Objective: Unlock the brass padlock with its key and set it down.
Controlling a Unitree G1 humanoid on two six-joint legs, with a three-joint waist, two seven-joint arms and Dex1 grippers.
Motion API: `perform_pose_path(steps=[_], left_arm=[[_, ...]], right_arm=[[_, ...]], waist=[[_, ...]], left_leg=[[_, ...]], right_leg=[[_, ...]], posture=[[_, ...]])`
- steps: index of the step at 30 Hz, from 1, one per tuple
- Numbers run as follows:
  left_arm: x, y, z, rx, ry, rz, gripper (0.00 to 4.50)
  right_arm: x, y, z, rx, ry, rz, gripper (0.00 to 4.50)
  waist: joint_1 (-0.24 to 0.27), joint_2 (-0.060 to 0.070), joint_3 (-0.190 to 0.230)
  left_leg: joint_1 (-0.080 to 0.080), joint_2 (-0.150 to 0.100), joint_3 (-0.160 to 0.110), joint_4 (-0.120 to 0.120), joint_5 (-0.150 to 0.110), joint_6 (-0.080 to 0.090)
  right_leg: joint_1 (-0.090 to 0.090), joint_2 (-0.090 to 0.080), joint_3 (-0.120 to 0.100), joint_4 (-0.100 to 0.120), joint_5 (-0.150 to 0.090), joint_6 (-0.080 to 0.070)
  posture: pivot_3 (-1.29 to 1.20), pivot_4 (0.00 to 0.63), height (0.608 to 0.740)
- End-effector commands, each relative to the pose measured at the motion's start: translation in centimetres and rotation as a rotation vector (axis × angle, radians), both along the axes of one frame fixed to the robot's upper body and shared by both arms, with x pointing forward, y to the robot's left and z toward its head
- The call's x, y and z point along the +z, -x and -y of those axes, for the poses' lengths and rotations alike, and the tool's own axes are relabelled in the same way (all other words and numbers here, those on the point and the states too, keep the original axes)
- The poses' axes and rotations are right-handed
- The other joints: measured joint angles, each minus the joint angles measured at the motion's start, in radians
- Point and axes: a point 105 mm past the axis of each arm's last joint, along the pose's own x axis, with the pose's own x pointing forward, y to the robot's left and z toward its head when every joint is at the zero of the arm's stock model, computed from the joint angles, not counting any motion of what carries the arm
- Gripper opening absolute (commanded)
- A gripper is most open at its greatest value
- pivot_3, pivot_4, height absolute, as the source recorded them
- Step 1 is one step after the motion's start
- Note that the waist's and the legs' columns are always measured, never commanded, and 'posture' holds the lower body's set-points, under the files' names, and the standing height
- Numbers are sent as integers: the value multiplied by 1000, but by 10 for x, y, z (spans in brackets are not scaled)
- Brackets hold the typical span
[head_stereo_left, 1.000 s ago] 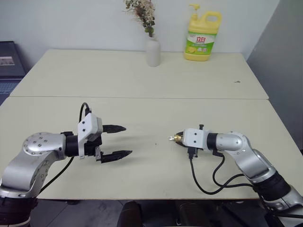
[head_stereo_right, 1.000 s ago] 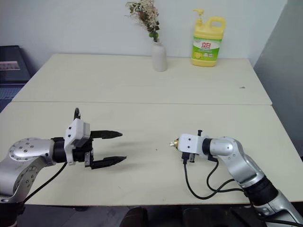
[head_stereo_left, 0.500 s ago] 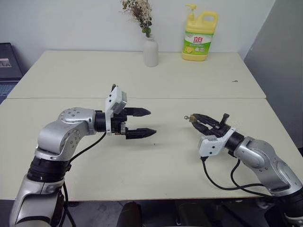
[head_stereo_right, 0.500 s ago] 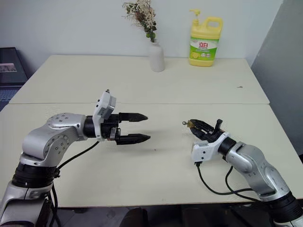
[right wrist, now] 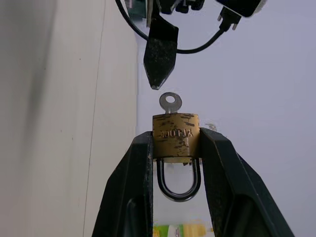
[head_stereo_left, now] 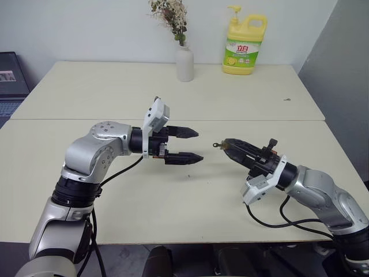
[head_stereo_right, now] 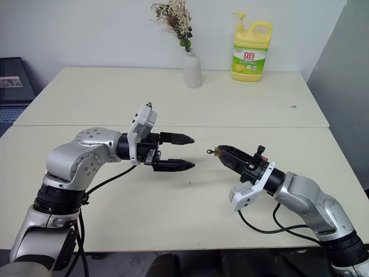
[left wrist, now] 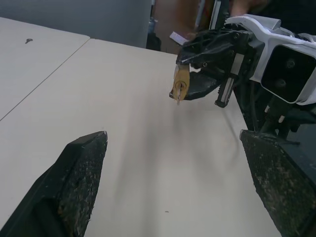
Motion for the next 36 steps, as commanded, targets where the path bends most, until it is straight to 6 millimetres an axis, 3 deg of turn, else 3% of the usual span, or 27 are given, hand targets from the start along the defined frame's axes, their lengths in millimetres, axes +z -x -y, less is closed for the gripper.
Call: perform_pose_path(steps=[1, 15, 23, 29, 36], left_arm=[[10, 3, 6, -38, 5, 37, 4500], [3, 1, 15, -82, -11, 55, 4500], [1, -1, 17, -99, -12, 53, 2129], [-1, 0, 20, -112, -6, 48, 84], [-1, -1, 21, -113, -1, 50, 0]], right_arm=[[7, 3, -2, 28, -24, 14, 944], [6, 3, -11, 43, -40, -12, 944], [8, 8, -20, 83, -45, -18, 944], [9, 9, -25, 94, -46, -21, 944], [9, 9, -27, 101, -44, -27, 944]], waist=[[0, 0, 0], [2, 0, 0], [2, 0, 0], [2, 0, 0], [2, 0, 0]], left_leg=[[0, 0, 0, 0, 0, 0], [1, 0, -1, 0, 0, 0], [1, 0, -1, 0, 0, 0], [1, 0, -2, 0, 0, 0], [1, 0, -2, 0, 0, 0]], right_leg=[[0, 0, 0, 0, 0, 0], [1, 0, -1, 0, 2, -4], [2, 0, -1, 0, 2, -4], [2, 0, -1, 0, 2, -4], [2, 0, -2, 0, 2, -4]], posture=[[0, 150, 740], [0, 150, 740], [0, 150, 740], [0, 150, 740], [0, 150, 740]])
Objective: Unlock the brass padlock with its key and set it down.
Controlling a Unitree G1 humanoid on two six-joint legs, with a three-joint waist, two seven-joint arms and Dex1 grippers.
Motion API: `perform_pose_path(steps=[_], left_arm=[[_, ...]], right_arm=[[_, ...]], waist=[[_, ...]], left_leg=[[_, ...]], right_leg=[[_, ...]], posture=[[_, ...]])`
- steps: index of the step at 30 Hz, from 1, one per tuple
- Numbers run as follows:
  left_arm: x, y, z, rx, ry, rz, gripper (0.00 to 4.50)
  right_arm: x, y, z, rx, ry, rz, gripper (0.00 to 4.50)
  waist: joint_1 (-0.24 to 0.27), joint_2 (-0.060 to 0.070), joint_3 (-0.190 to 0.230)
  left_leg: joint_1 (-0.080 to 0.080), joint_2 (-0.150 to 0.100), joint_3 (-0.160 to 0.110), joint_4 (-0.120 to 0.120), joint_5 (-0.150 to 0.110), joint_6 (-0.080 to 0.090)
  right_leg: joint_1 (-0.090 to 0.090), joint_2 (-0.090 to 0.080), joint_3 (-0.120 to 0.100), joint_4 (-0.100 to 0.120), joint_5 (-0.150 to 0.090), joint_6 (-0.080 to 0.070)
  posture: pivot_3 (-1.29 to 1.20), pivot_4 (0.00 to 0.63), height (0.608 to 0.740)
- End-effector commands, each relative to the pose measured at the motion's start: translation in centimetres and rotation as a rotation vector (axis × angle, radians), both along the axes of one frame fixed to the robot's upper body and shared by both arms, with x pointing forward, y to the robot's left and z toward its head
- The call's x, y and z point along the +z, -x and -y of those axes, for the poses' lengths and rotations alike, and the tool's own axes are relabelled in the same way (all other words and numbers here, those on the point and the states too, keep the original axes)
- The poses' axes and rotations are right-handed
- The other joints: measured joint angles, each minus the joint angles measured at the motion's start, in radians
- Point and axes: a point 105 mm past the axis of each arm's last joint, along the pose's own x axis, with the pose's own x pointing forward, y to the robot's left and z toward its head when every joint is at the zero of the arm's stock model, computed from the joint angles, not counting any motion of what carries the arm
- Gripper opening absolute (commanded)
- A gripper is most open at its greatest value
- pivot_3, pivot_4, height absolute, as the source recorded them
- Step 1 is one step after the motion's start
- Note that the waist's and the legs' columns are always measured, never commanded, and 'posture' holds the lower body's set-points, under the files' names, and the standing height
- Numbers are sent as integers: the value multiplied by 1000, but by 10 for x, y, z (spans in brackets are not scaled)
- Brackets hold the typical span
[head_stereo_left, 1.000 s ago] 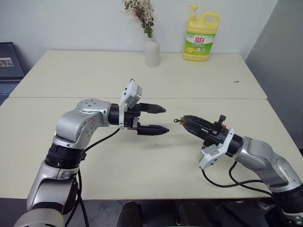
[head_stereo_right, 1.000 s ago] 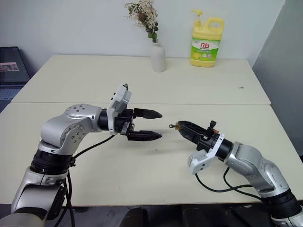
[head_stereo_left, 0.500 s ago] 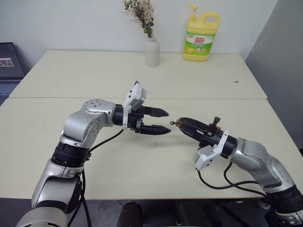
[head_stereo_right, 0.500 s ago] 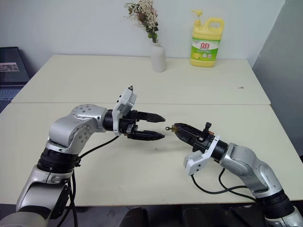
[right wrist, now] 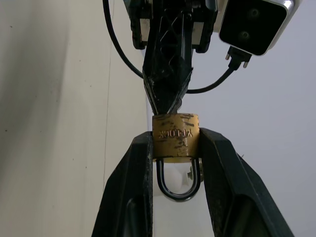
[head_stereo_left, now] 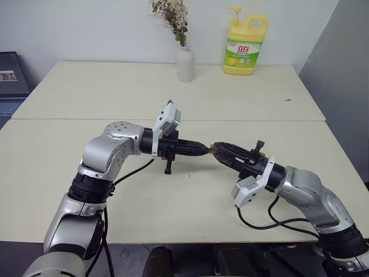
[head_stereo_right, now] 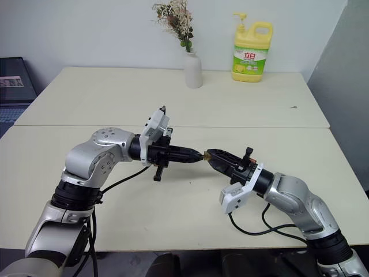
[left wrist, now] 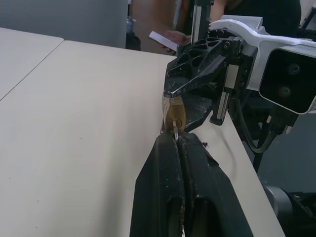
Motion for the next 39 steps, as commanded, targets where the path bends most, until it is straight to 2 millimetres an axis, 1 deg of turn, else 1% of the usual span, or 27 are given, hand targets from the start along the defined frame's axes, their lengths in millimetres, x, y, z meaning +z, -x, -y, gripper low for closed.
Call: perform_pose_path(steps=[1, 8, 18, 23, 25, 29, 32, 39], left_arm=[[8, 1, 5, -16, 7, 51, 0], [6, 3, 5, -24, -2, 120, 0], [3, 7, 7, -68, -42, 408, 0], [12, 3, 12, -62, -22, 583, 0], [12, 3, 12, -64, -27, 614, 0], [12, 1, 12, -56, -13, 603, 0], [9, 1, 12, -71, -36, 647, 0], [14, 1, 15, -88, -19, 745, 0]], right_arm=[[14, 9, -7, 52, -29, 42, 944], [12, 8, -7, 51, -32, 7, 944], [11, 6, -9, 46, -58, -54, 944], [10, 5, -8, 44, -62, -67, 944], [10, 5, -8, 43, -62, -68, 944], [9, 5, -9, 48, -52, -61, 944], [9, 5, -9, 47, -52, -60, 944], [8, 4, -9, 44, -55, -65, 944]], waist=[[0, 0, 0], [0, 0, 0], [1, 0, 0], [2, 0, 0], [2, 0, 0], [2, 0, 0], [2, 0, 0], [3, 0, 0]], left_leg=[[0, 0, 0, 0, 0, 0], [0, 0, 0, 0, 0, 0], [1, 0, 0, 0, 0, 0], [1, 0, 0, 0, 0, 0], [1, 0, 0, 0, 0, 0], [1, 0, 0, 0, 0, 0], [1, 0, 0, 0, 0, 0], [1, 0, 0, 0, 0, 0]], right_leg=[[0, 0, 0, 0, 0, 0], [0, 0, 0, 0, 0, 0], [1, 0, 0, 0, 0, 0], [1, 0, 0, 0, 0, 0], [1, 0, 0, 0, 0, 0], [1, 0, 0, 0, 0, 0], [1, 0, 0, 0, 0, 0], [1, 0, 0, 0, 0, 0]], posture=[[0, 150, 740], [0, 150, 740], [0, 150, 740], [0, 150, 740], [0, 150, 740], [0, 150, 740], [0, 150, 740], [0, 150, 740]])
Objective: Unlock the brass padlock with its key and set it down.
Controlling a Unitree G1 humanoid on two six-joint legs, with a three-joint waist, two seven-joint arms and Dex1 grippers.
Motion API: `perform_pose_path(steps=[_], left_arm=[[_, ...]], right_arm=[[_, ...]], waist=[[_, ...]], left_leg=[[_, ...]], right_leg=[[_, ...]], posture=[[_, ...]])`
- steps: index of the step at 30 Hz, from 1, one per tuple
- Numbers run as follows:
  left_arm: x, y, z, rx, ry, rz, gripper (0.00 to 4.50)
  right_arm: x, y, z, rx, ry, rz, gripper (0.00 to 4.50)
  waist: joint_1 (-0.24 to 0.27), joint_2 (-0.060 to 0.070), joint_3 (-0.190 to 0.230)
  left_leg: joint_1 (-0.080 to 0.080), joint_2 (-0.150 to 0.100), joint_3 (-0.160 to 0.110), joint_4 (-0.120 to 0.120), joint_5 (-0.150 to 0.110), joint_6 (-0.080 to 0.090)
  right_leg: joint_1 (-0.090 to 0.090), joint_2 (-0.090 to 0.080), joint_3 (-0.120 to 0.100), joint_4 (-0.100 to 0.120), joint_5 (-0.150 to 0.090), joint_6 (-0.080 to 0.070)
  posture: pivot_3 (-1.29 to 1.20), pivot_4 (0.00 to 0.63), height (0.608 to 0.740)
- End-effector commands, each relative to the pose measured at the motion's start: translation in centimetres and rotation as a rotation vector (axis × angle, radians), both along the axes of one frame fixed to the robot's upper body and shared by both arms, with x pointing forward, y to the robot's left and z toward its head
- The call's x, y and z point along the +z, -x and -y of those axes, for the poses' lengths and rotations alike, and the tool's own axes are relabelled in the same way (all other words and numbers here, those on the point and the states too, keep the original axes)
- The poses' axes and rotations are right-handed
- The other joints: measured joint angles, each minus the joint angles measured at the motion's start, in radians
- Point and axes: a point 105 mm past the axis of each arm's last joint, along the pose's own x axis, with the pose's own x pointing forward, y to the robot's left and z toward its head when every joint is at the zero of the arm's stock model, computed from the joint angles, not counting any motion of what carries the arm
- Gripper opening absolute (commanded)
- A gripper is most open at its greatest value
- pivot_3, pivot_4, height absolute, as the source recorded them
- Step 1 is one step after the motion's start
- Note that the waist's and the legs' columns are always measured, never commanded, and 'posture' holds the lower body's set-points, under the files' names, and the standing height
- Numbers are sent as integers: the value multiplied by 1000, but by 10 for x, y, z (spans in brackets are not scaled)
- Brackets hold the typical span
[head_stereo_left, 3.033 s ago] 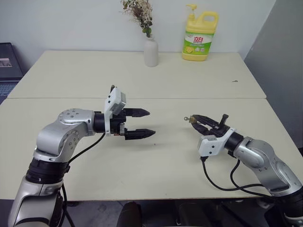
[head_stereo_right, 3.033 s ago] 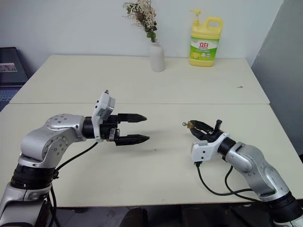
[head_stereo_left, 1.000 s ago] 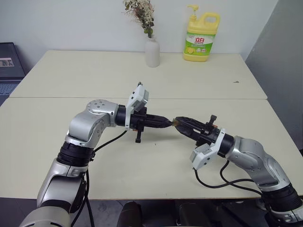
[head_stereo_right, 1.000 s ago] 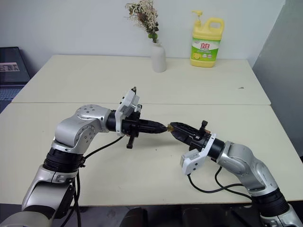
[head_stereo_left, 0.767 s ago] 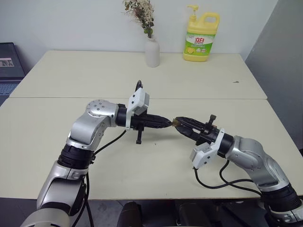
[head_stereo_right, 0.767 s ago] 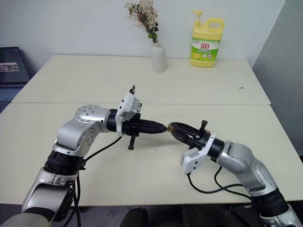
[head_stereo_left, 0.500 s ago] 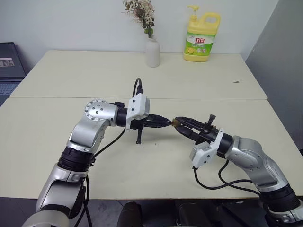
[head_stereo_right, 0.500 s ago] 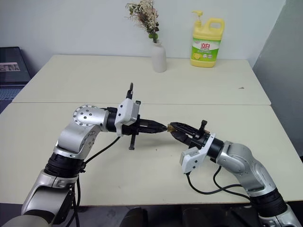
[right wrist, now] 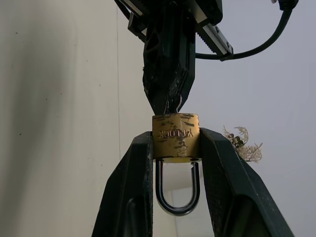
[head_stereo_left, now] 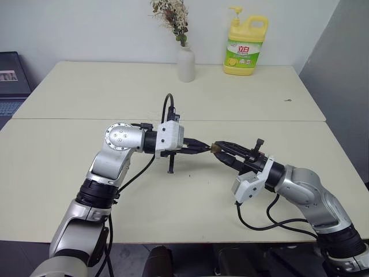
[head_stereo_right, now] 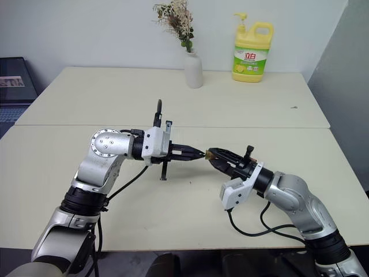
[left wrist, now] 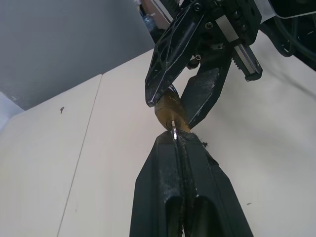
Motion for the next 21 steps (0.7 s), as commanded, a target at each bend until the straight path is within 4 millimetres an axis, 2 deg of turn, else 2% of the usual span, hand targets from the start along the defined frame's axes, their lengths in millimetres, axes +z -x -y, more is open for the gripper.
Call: perform_pose_path(steps=[1, 4, 8, 12, 16, 19, 21], left_arm=[[14, 4, 10, -45, 24, 108, 0], [16, 1, 10, -25, 41, 79, 0], [15, -1, 8, 16, 77, -69, 0], [13, -7, 2, 70, 79, -192, 850], [13, -6, -3, 104, 101, -389, 2192], [19, 0, -4, 82, 120, -463, 3065], [23, 0, -2, 94, 151, -519, 3103]], right_arm=[[10, 9, -10, 60, -24, 39, 944], [10, 9, -11, 59, -27, 38, 944], [10, 8, -11, 59, -27, 39, 944], [9, 8, -10, 58, -26, 37, 944], [8, 8, -10, 58, -24, 34, 944], [8, 8, -10, 58, -24, 33, 944], [8, 8, -10, 61, -24, 33, 944]], waist=[[0, 0, 0], [0, 0, 0], [0, 0, 0], [0, 0, 0], [-1, 0, 0], [-2, 0, 0], [-1, 0, 0]], left_leg=[[0, 0, 0, 0, 0, 0], [0, 0, 0, 0, 0, 0], [0, 0, 0, 0, 0, 0], [0, 0, 0, 0, 0, 0], [0, 0, -1, 0, 0, 0], [0, 0, -1, 0, 0, 0], [0, 0, -2, 0, 0, 0]], right_leg=[[0, 0, 0, 0, 0, 0], [0, 0, 0, 0, 0, 0], [0, 0, 0, 0, 0, 0], [0, 0, 0, 0, 0, 0], [0, 0, -1, 0, 0, 0], [0, 0, -1, 0, 0, 0], [0, 0, -1, 0, 0, 0]], posture=[[0, 150, 740], [0, 150, 740], [0, 150, 740], [0, 150, 740], [0, 150, 740], [0, 150, 740], [0, 150, 740]])
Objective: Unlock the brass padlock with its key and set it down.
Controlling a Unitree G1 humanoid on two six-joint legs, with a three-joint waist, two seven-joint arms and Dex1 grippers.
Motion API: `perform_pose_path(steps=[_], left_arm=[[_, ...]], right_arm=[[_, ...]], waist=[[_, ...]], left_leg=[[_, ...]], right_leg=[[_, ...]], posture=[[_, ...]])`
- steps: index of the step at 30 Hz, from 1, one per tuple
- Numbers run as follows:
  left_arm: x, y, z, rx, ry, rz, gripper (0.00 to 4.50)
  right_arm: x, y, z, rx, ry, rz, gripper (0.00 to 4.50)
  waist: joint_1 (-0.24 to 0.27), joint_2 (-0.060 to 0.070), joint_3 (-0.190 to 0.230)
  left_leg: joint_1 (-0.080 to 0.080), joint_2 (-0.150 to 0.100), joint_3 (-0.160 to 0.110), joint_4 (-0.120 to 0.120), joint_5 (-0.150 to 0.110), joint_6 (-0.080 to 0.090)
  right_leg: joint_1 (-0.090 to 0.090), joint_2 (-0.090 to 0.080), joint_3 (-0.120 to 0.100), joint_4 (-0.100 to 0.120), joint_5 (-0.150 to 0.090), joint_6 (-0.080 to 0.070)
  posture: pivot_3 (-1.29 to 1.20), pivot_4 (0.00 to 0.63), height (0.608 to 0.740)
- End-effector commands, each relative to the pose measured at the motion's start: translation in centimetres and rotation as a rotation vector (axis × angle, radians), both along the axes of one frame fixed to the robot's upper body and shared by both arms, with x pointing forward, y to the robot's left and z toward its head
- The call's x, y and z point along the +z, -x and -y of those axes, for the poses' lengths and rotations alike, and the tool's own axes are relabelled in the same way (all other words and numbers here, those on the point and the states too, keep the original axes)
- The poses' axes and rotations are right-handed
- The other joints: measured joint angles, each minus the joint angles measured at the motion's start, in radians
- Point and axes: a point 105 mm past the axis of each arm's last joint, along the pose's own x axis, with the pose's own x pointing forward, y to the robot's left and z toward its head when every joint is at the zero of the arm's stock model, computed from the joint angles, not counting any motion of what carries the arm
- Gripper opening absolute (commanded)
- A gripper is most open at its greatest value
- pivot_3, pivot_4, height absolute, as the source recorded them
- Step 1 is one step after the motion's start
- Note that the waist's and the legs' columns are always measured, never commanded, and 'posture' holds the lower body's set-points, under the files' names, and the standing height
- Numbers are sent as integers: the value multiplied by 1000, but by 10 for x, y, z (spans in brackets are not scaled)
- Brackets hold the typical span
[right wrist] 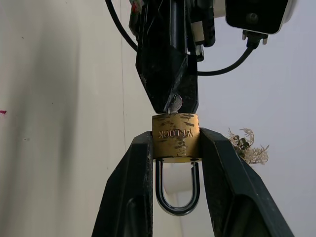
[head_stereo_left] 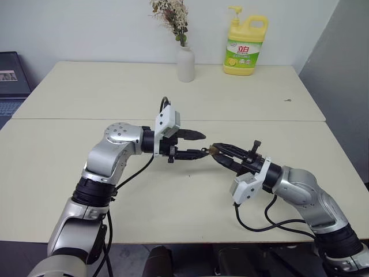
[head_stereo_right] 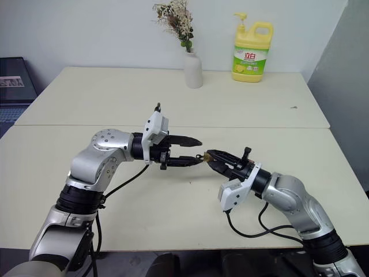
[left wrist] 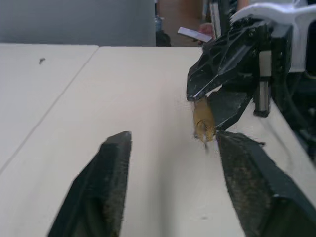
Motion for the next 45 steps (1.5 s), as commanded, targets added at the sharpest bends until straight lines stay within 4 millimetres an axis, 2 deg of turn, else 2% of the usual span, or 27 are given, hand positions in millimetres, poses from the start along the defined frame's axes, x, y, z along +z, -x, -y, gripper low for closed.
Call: perform_pose_path(steps=[1, 5, 18, 31, 35, 42, 45], left_arm=[[23, 6, 5, -10, 73, -44, 3103], [24, 11, 5, -13, 74, -99, 3103], [5, 14, 6, -17, 3, -124, 3103], [6, 11, 8, -14, 31, -142, 3103], [6, 11, 9, -22, 34, -148, 2376], [3, 14, 10, -46, 16, -136, 243], [2, 15, 11, -48, 21, -141, 165]], right_arm=[[14, 7, -5, 39, -23, 54, 944], [14, 7, -6, 42, -23, 54, 944], [17, 8, -7, 53, -25, 64, 944], [18, 11, -8, 64, -19, 70, 944], [18, 11, -9, 70, -15, 75, 944], [19, 13, -10, 81, -10, 85, 944], [19, 15, -12, 90, -8, 88, 944]], waist=[[1, 0, 0], [0, 0, 0], [1, 0, 0], [1, 0, 0], [1, 0, 0], [1, 0, 0], [1, 0, 0]], left_leg=[[0, 0, 0, 0, 0, 0], [0, 0, -1, 0, 0, 0], [0, 0, -1, 0, 0, 0], [0, 0, -1, 0, 0, 0], [0, 0, -1, 0, 0, 0], [0, 0, -1, 0, 0, 0], [0, 0, -1, 0, 0, 0]], right_leg=[[0, 0, 0, 0, 0, 0], [0, 0, 0, 0, 0, 0], [0, 0, 0, 0, 0, 0], [0, 0, 0, 0, 0, 0], [0, 0, 0, 0, 0, 0], [0, 0, 0, 0, 0, 0], [0, 0, 0, 0, 0, 0]], posture=[[0, 150, 740], [0, 150, 740], [0, 150, 740], [0, 150, 740], [0, 150, 740], [0, 150, 740], [0, 150, 740]])
